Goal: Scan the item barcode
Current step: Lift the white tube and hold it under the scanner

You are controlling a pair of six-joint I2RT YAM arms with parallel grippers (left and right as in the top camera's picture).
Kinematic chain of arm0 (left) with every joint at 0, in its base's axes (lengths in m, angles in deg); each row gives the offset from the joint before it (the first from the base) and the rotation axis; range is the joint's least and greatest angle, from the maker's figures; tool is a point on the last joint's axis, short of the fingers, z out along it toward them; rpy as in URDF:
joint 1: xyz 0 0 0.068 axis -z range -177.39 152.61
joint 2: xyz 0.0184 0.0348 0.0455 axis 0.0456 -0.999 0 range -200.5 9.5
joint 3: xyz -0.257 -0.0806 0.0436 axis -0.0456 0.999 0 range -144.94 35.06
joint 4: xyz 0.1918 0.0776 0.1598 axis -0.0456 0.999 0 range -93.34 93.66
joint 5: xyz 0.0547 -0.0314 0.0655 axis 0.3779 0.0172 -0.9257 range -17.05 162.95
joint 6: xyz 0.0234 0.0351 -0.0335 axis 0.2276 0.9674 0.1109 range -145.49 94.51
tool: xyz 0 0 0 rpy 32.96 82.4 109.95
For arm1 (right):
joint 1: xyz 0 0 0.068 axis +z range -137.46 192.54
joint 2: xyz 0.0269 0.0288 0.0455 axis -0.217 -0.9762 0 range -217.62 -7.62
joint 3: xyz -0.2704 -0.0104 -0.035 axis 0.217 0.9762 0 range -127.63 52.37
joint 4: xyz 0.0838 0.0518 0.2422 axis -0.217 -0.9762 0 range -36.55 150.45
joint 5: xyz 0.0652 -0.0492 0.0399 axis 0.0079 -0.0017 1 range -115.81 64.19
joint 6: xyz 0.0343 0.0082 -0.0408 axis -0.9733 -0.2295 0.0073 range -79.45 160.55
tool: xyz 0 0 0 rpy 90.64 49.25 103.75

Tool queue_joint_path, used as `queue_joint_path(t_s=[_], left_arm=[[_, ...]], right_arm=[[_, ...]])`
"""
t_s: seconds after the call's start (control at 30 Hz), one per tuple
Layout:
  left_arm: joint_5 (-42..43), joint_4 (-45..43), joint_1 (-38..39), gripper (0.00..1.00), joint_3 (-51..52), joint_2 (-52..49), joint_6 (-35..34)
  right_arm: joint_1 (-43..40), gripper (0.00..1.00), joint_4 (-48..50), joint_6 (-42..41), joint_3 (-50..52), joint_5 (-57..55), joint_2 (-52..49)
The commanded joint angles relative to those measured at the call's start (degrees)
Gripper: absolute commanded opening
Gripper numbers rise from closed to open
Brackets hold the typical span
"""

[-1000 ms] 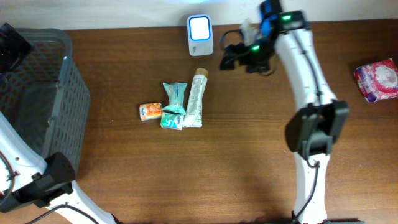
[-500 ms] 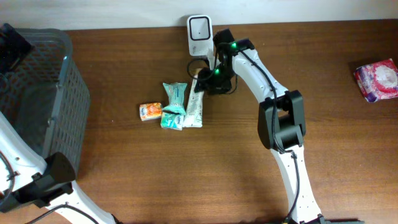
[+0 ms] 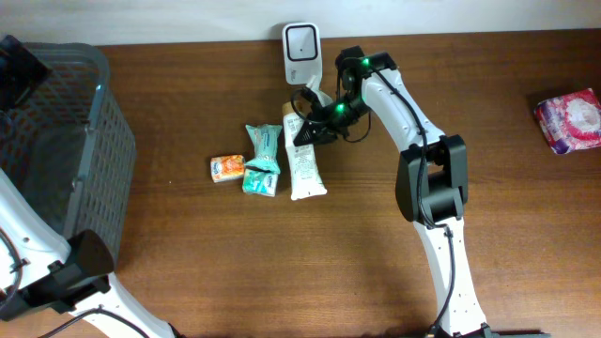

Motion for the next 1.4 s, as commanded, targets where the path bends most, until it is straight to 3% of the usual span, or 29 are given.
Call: queue_joint_path(t_s=[0.0, 0.1, 0.3, 0.7, 0.73, 0.77, 0.8, 0.87, 1.03, 1.2, 1.3, 1.37], left_arm=[[0.2, 0.0, 0.0, 0.99, -0.6, 0.7, -0.1], [0.2, 0.0, 0.0, 0.99, -0.6, 0.7, -0.1], [0.2, 0.0, 0.0, 0.99, -0.6, 0.7, -0.1], [0.2, 0.0, 0.0, 0.99, -0.6, 0.7, -0.1], [0.2, 0.0, 0.0, 0.99, -0.6, 0.7, -0.1], [0.2, 0.0, 0.0, 0.99, -0.6, 0.7, -0.1], [0.2, 0.0, 0.0, 0.99, -0.6, 0.7, -0.1], [0.2, 0.0, 0.0, 0.99, -0.6, 0.7, -0.1], [0.2, 0.0, 0.0, 0.99, -0.6, 0.7, -0.1], [0.2, 0.0, 0.0, 0.99, -0.6, 0.7, -0.1], [0.2, 0.0, 0.0, 0.99, -0.6, 0.7, -0.1], [0.2, 0.0, 0.0, 0.99, -0.6, 0.7, -0.1]], right_arm=[[0.4, 0.04, -0.2, 3.4, -1.7, 6.0, 3.8], [-0.5, 0.04, -0.7, 4.5, -3.5, 13.6, 4.8], [-1.4, 0.04, -7.1, 4.0, -13.3, 13.9, 10.5], [-2.5, 0.04, -7.6, 2.5, -13.7, 15.8, 12.6], [-2.5, 0.04, -7.6, 2.2, -13.7, 13.2, 12.6], [-2.1, 0.04, -7.5, -3.4, -13.7, 2.5, 12.6], [-1.4, 0.04, -7.8, -13.2, -13.6, -16.6, 12.6], [0.6, 0.04, -11.3, -23.0, -13.6, -45.3, 12.6], [5.7, 0.04, -13.7, -33.6, -8.7, -80.1, 12.3], [7.8, 0.05, -1.0, -34.3, 16.1, -89.1, 12.3], [8.1, 0.19, -0.8, -34.6, 17.5, -83.7, 12.4], [9.3, 0.38, -2.2, -30.9, 11.6, -69.1, 12.4]])
